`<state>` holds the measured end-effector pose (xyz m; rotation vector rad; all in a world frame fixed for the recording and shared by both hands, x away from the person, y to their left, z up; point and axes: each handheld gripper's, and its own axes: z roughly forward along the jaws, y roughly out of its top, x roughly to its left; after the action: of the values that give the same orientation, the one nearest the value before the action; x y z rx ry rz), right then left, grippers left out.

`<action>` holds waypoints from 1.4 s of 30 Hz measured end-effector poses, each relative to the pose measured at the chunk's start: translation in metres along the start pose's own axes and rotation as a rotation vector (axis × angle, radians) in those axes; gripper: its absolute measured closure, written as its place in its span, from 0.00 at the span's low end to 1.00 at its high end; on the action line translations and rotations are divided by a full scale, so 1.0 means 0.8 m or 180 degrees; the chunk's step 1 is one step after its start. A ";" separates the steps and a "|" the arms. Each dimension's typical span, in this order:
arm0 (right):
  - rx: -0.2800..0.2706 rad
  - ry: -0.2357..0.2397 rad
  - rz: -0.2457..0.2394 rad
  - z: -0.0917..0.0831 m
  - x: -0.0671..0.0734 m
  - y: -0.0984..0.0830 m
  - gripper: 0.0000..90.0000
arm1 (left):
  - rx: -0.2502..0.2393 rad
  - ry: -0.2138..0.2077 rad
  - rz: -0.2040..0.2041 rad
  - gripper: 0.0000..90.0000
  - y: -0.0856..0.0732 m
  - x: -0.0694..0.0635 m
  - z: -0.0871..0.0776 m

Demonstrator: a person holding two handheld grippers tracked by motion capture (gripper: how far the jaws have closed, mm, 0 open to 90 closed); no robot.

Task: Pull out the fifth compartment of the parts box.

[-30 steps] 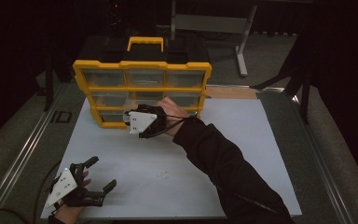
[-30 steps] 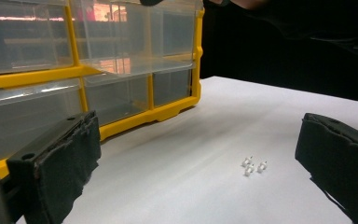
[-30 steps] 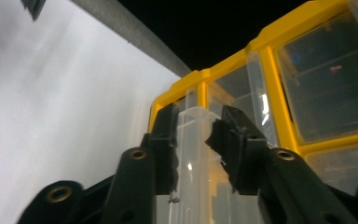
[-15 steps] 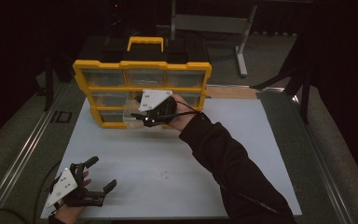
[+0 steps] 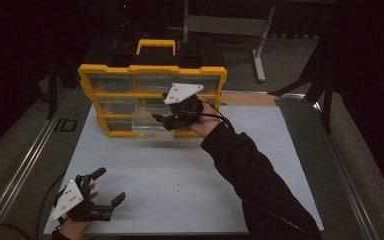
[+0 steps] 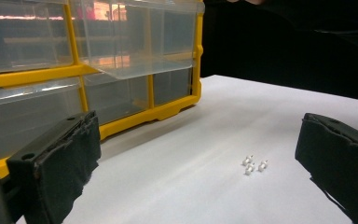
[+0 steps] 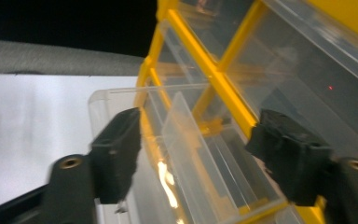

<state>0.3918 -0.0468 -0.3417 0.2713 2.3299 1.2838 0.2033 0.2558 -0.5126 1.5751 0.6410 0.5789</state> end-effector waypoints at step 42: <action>-0.0434 -0.0345 0.1191 -0.109 -0.030 -0.120 0.11 | 0.0040 0.0015 0.0021 0.00 -0.001 -0.001 0.001</action>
<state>0.3755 -0.1732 -0.3751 0.7395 2.1536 1.5501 0.2036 0.2547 -0.5133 1.5886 0.6443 0.5846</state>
